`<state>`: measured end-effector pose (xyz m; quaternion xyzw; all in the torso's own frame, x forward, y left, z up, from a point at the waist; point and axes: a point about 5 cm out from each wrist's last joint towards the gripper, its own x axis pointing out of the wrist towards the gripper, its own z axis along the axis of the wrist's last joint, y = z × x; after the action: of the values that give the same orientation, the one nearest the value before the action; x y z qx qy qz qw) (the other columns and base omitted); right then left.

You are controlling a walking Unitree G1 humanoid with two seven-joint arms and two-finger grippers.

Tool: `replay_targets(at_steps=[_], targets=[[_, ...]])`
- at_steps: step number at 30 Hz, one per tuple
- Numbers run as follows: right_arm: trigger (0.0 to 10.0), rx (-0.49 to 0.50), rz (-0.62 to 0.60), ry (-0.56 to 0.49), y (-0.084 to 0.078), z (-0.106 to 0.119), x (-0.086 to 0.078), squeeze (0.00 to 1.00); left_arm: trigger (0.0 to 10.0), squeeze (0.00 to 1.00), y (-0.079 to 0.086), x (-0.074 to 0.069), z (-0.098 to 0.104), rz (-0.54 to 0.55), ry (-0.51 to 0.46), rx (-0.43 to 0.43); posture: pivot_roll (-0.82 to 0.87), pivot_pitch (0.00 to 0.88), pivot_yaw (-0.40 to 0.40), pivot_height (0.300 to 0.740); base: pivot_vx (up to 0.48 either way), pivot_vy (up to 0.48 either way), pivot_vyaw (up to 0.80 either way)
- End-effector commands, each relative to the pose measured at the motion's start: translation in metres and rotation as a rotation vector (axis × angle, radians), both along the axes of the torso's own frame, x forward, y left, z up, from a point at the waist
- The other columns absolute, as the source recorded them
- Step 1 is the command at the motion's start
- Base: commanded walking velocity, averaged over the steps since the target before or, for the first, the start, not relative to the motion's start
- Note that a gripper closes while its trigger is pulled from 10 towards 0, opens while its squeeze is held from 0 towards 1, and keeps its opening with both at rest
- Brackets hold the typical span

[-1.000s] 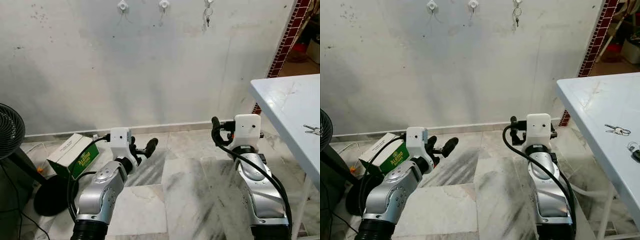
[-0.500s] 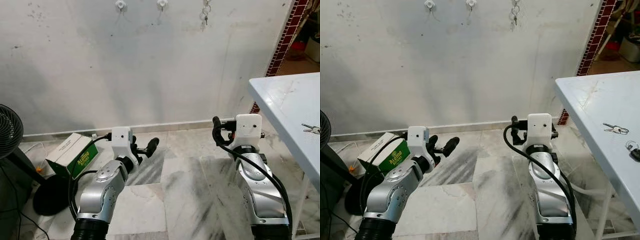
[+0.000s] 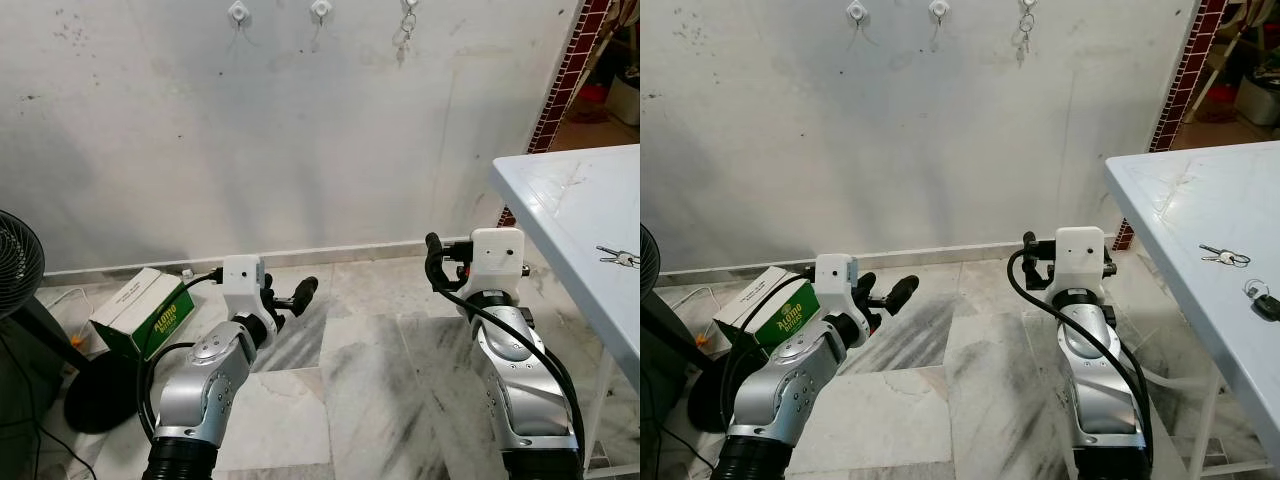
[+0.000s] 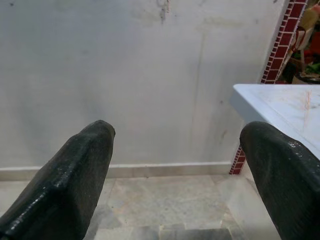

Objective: Hang keys on a hook

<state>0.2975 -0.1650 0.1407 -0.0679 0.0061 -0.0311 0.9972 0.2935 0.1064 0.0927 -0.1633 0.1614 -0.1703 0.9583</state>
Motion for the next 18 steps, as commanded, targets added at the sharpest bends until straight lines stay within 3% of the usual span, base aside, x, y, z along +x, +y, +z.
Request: replay_targets(at_steps=[1,14,18], targets=[[10.0,0.007,-0.009,-0.001,-0.001,0.001,-0.002,0.0,10.0,0.0,0.003,0.001,0.0,0.012,0.004,0.007,-0.1,0.0,0.119,0.74,0.0,0.0,-0.8],[10.0,-0.023,-0.006,0.008,-0.006,0.0,-0.003,0.0,10.0,0.0,0.004,-0.002,-0.005,0.036,0.005,0.025,-0.1,0.0,0.096,0.74,0.0,0.0,-0.8],[10.0,-0.041,0.002,0.039,-0.012,-0.005,-0.009,0.0,10.0,0.0,0.004,-0.008,-0.006,-0.028,0.027,0.033,-0.1,0.0,0.095,0.74,0.0,0.0,-0.8]])
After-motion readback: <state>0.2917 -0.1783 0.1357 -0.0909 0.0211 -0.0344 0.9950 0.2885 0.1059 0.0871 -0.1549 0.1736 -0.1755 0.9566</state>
